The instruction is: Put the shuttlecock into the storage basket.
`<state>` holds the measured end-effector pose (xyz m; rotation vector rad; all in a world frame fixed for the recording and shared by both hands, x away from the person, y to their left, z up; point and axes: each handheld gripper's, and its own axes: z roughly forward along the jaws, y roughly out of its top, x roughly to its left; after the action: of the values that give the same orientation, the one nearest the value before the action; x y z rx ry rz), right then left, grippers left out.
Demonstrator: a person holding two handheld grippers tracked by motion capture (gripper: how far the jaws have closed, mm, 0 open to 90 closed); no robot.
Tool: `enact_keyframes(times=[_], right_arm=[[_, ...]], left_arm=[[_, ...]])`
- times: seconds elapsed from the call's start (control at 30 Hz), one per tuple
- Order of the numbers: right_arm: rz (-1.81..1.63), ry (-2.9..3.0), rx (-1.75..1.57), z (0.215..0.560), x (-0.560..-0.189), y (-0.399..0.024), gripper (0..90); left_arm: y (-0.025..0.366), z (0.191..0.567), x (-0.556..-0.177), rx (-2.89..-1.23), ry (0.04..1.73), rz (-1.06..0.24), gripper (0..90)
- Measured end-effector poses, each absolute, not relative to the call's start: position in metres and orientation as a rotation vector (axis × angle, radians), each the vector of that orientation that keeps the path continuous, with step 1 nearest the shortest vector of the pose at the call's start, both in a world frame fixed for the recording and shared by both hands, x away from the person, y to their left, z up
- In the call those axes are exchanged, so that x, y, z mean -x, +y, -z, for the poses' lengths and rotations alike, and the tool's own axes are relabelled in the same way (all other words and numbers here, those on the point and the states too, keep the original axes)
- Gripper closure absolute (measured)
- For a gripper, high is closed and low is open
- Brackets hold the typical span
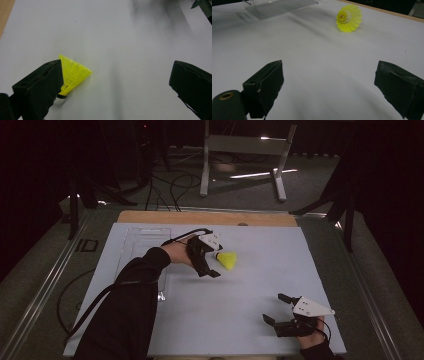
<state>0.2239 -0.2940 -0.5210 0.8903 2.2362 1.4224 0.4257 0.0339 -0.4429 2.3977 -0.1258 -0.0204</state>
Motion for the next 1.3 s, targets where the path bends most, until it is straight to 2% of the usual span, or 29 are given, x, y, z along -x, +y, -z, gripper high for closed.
enact_keyframes(times=[0.8, 1.1, 1.13, 1.27, 1.3], right_arm=[[-1.434, 2.233, -0.900, 0.522, -0.222, -0.296, 8.7], [-1.438, 2.242, -0.899, 0.523, -0.223, -0.296, 8.7], [-1.439, 2.243, -0.903, 0.523, -0.223, -0.296, 8.7], [-1.442, 2.245, -0.910, 0.524, -0.223, -0.296, 8.7], [-1.442, 2.243, -0.904, 0.524, -0.223, -0.296, 8.7]], left_arm=[[0.022, 0.487, -0.465, -2.596, -0.038, -0.066, 0.4], [0.022, 0.503, -0.473, -2.654, -0.030, -0.074, 5.2], [0.023, 0.505, -0.474, -2.654, -0.025, -0.062, 8.1], [0.023, 0.510, -0.478, -2.650, 0.022, -0.070, 9.5], [0.022, 0.511, -0.479, -2.653, 0.026, -0.069, 12.7]])
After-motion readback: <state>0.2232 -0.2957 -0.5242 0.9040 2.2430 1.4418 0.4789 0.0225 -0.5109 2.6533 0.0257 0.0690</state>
